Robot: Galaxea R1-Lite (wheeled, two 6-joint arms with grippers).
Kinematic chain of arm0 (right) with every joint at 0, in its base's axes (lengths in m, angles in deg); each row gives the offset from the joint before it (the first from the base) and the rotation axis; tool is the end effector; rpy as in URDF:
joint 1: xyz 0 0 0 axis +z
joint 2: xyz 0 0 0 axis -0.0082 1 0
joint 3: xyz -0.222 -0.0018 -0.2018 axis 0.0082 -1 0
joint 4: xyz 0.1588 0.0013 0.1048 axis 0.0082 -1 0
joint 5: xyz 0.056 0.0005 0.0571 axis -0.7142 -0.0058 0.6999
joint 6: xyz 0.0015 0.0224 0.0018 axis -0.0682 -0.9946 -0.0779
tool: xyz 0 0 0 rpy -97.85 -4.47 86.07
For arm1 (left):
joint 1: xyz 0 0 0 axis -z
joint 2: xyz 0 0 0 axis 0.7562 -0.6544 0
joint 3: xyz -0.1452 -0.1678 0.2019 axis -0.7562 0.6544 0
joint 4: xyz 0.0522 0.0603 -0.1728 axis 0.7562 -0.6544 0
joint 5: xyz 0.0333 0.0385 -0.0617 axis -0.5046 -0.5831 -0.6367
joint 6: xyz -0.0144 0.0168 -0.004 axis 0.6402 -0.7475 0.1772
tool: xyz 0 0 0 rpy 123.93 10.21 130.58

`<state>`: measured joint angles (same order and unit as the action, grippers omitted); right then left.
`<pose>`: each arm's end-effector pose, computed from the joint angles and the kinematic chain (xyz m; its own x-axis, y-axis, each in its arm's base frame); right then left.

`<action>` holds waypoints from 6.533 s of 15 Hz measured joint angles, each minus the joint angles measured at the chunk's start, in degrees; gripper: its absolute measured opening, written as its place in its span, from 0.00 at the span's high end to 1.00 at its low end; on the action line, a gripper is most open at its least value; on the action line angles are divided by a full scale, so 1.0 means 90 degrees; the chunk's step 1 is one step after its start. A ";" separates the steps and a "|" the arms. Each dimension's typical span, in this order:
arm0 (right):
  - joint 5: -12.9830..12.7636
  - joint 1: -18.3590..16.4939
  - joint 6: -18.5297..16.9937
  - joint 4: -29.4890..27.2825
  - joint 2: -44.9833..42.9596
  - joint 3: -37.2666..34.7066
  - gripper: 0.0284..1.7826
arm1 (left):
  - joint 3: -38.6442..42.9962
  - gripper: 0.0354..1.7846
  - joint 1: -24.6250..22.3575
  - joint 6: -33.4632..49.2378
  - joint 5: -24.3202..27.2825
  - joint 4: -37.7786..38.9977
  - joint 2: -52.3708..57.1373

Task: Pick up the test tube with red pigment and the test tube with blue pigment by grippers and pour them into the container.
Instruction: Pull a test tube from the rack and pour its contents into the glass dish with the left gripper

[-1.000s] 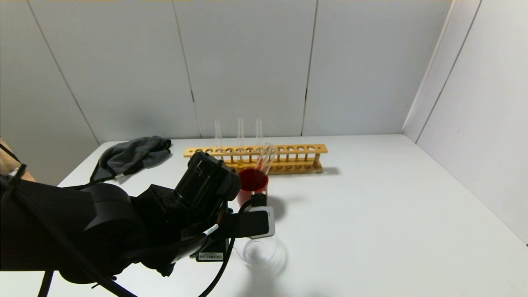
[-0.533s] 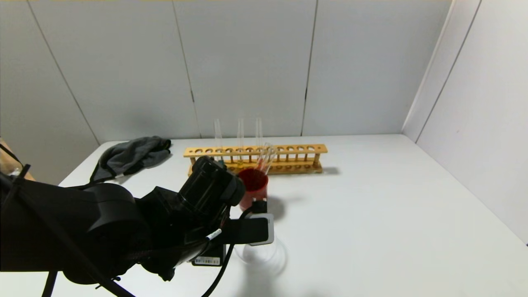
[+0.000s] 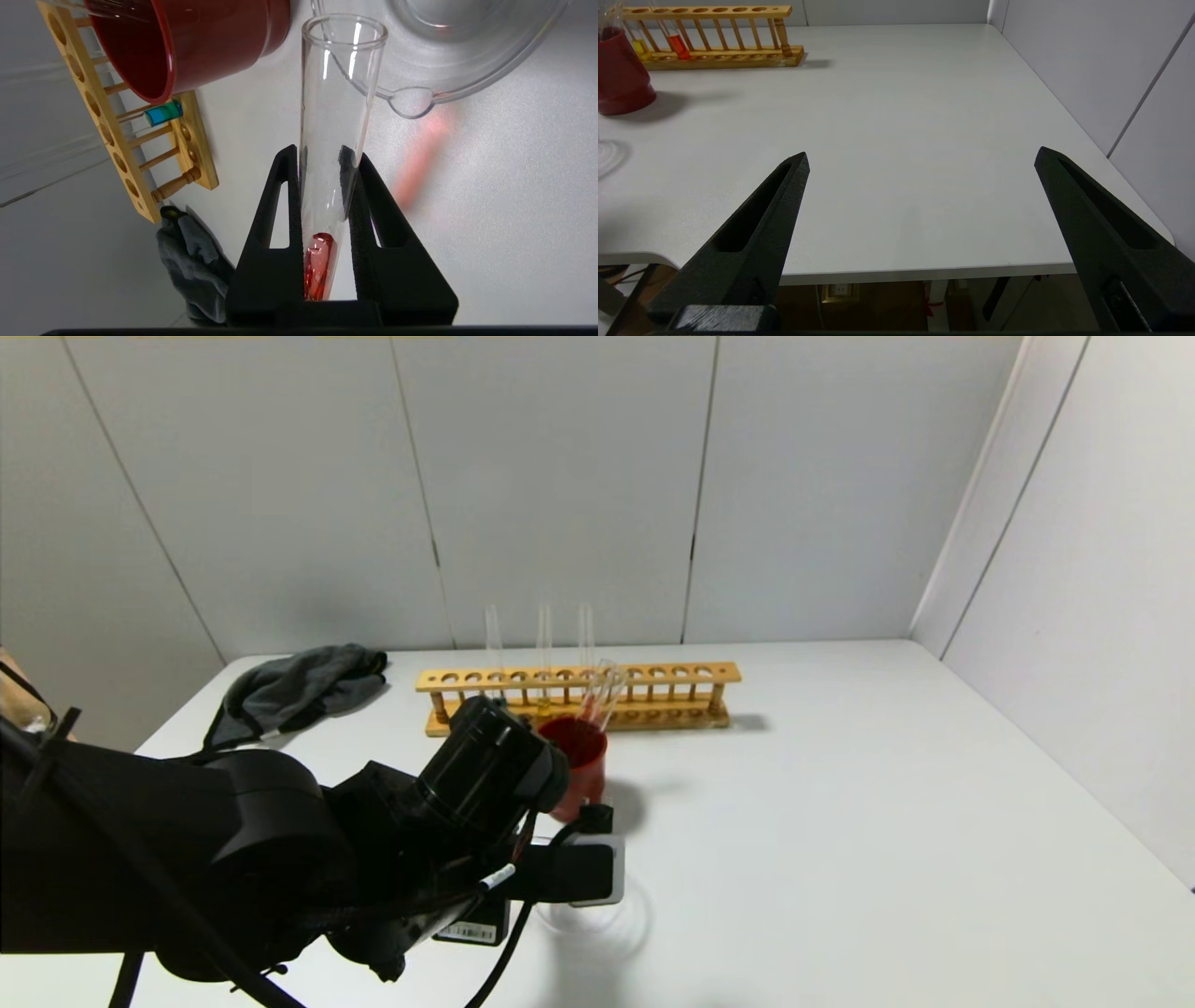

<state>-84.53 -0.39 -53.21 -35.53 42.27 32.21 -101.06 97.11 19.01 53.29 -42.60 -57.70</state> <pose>-0.0228 -0.0003 0.0755 0.9999 -0.0125 -0.0003 0.0125 0.9998 0.0134 0.2033 -0.2123 0.1478 0.6926 -0.1749 -0.6998 0.7100 -0.0062 0.7042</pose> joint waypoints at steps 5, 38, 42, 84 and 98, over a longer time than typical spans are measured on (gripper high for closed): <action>0.0003 0.0000 0.0000 0.0000 0.0000 0.0000 0.05 | -0.0114 0.83 0.0070 -0.0163 -0.0183 -0.0088 -0.0080; 0.0000 0.0000 -0.0003 0.0000 0.0000 0.0000 0.05 | -0.0371 0.83 0.0343 -0.0554 -0.0912 -0.0870 -0.0389; 0.0000 0.0000 0.0000 0.0000 0.0000 0.0000 0.05 | -0.0494 0.83 0.0367 -0.0554 -0.0931 -0.0884 -0.0429; 0.0000 0.0000 0.0000 0.0000 0.0000 0.0000 0.05 | -0.1151 0.83 0.0731 -0.1724 -0.2030 -0.1409 -0.0848; 0.0003 0.0000 0.0000 0.0000 0.0000 0.0000 0.05 | -0.1234 0.83 0.0833 -0.1975 -0.2628 -0.1571 -0.0931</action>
<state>-84.50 -0.39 -53.21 -35.53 42.27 32.21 -112.16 104.61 1.24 29.64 -56.74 -66.08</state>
